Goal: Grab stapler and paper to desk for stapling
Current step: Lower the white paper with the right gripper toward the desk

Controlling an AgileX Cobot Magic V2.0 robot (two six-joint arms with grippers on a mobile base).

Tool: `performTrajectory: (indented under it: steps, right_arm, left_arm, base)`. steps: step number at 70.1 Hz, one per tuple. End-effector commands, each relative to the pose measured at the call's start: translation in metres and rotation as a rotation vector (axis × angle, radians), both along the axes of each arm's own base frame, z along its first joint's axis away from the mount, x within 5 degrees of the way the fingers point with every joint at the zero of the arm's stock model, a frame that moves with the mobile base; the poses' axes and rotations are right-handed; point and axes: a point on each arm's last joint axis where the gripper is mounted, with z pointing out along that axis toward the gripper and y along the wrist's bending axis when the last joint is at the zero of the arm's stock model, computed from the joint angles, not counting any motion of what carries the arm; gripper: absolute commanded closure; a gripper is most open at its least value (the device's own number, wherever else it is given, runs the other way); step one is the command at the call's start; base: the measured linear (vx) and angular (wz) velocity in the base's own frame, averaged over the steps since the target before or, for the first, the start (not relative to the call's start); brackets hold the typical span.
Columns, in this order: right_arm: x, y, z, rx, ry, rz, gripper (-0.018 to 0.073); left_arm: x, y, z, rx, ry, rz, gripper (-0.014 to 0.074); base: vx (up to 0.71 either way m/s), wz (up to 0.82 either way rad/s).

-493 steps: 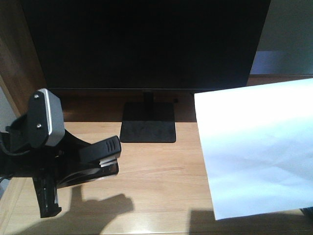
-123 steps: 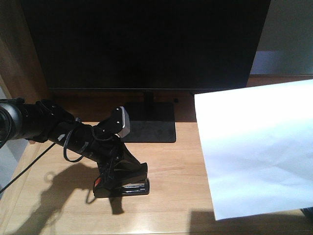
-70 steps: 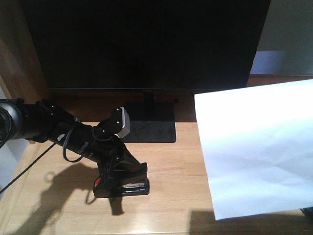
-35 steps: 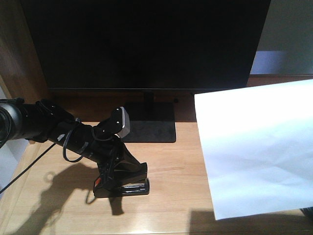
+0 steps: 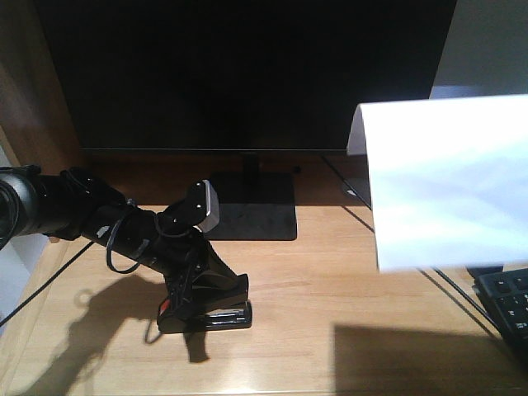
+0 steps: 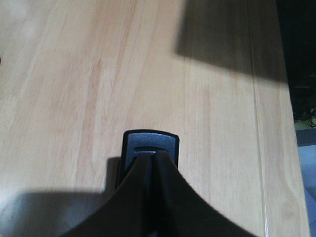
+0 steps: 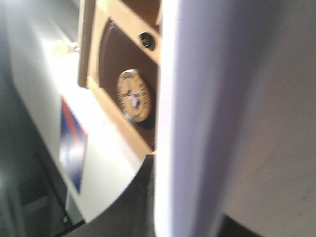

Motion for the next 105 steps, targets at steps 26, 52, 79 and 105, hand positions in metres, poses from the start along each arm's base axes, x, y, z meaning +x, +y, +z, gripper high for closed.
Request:
performTrajectory:
  steps: [26, 52, 79, 105]
  right_arm:
    - [0.078, 0.003, -0.014, 0.078, 0.063, 0.044, 0.0563]
    - [0.132, -0.012, -0.067, 0.053, 0.336, 0.202, 0.0562]
    - [0.155, -0.004, -0.107, -0.276, 0.629, 0.527, 0.0562]
    - [0.149, 0.002, -0.152, -0.471, 0.806, 0.744, 0.0562]
  left_arm:
    - [0.0, -0.005, 0.026, -0.075, -0.03, 0.01, 0.0603]
    - [0.0, -0.005, 0.026, -0.075, -0.03, 0.01, 0.0603]
    - [0.0, -0.005, 0.026, -0.075, -0.03, 0.009, 0.0603]
    - [0.0, -0.005, 0.026, -0.075, -0.03, 0.009, 0.0603]
  base:
    - [0.0, 0.0]
    - [0.0, 0.0]
    - [0.0, 0.0]
    - [0.0, 0.0]
